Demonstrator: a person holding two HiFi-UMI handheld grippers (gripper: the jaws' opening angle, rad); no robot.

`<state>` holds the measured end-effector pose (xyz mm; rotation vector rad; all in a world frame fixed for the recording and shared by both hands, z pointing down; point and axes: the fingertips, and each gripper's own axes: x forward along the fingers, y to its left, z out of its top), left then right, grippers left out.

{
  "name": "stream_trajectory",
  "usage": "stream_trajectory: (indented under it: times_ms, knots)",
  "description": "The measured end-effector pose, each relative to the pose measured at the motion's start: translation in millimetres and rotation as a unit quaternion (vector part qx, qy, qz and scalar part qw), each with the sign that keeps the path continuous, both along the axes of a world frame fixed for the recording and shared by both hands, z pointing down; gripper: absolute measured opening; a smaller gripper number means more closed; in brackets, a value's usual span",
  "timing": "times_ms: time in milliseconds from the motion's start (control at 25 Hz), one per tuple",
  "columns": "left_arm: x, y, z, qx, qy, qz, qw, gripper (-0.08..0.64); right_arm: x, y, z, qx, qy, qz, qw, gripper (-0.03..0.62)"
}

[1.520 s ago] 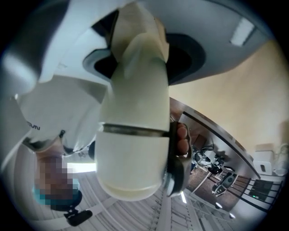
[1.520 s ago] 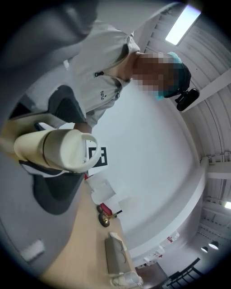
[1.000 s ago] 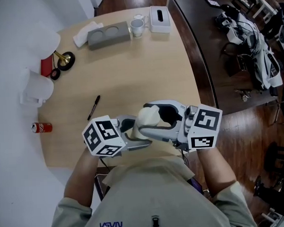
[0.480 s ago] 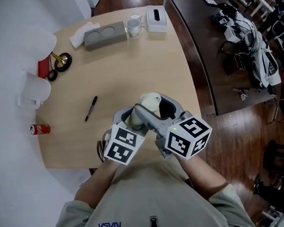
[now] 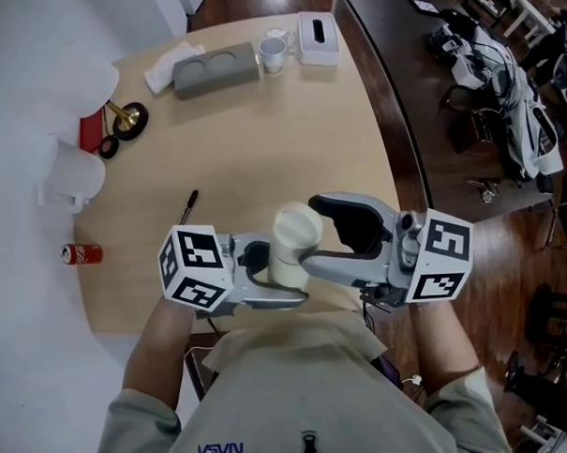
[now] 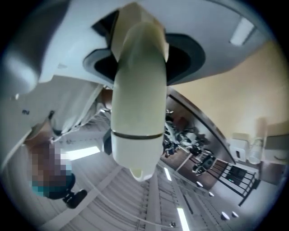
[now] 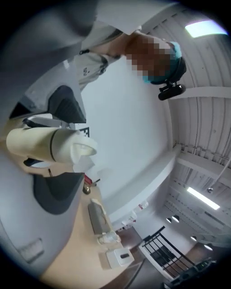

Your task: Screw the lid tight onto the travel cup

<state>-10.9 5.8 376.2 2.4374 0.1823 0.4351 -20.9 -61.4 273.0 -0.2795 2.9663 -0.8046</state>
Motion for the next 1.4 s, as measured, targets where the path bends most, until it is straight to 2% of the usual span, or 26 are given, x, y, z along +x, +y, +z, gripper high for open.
stream_trajectory:
  times_ms: [80, 160, 320, 440, 520, 640, 760, 840, 920, 1000, 1160, 1240, 1320, 1400]
  knots:
    - [0.0, 13.1, -9.7, 0.004, 0.022, 0.046, 0.9987, 0.318, -2.4, 10.7, -7.1, 0.004, -0.011, -0.044, 0.999, 0.333]
    - [-0.1, 22.6, -13.4, 0.009, 0.028, 0.079, 0.9965, 0.318, -8.0, 21.4, -11.5, 0.009, -0.018, -0.082, 0.996, 0.333]
    - [3.5, 31.6, -11.8, 0.021, 0.014, 0.107, 0.9939, 0.318, -17.2, 36.1, -16.8, 0.017, -0.028, -0.125, 0.992, 0.333]
    - [6.2, 29.7, -7.6, 0.033, -0.002, 0.1, 0.9945, 0.318, -17.8, 34.1, -14.7, 0.021, -0.022, -0.116, 0.993, 0.331]
    - [6.4, 26.0, -4.5, 0.042, -0.013, 0.086, 0.9953, 0.318, -16.7, 29.9, -12.5, 0.025, -0.015, -0.099, 0.995, 0.291]
    - [6.2, 15.6, 2.5, 0.064, -0.041, 0.051, 0.9958, 0.318, -16.3, 22.4, -7.6, 0.031, 0.007, -0.066, 0.997, 0.291]
    - [5.8, 0.9, 13.6, 0.101, -0.088, 0.0, 0.991, 0.318, -17.5, 12.9, -0.6, 0.038, 0.034, -0.019, 0.999, 0.291]
    - [6.1, -14.0, 20.1, 0.127, -0.115, -0.049, 0.9839, 0.319, -17.1, 2.4, 4.0, 0.041, 0.055, 0.027, 0.997, 0.29]
    - [5.1, -30.2, 25.1, 0.151, -0.137, -0.108, 0.973, 0.319, -16.0, -10.1, 8.6, 0.037, 0.073, 0.08, 0.993, 0.29]
    - [1.3, -44.5, 30.1, 0.176, -0.161, -0.167, 0.9566, 0.318, -15.7, -21.1, 13.9, 0.025, 0.082, 0.13, 0.988, 0.29]
    - [-1.7, -65.6, 40.5, 0.227, -0.206, -0.258, 0.9163, 0.318, -7.9, -37.6, 26.2, 0.002, 0.103, 0.22, 0.97, 0.29]
    - [-0.3, -70.5, 51.0, 0.232, -0.218, -0.29, 0.9026, 0.318, -3.8, -41.7, 32.3, -0.001, 0.117, 0.26, 0.958, 0.29]
    - [1.7, -70.8, 58.0, 0.222, -0.221, -0.302, 0.9003, 0.318, -2.7, -43.0, 38.0, -0.001, 0.128, 0.29, 0.949, 0.29]
    - [3.0, -70.2, 56.7, 0.215, -0.218, -0.294, 0.9055, 0.318, -4.8, -42.4, 41.1, 0.002, 0.134, 0.297, 0.946, 0.291]
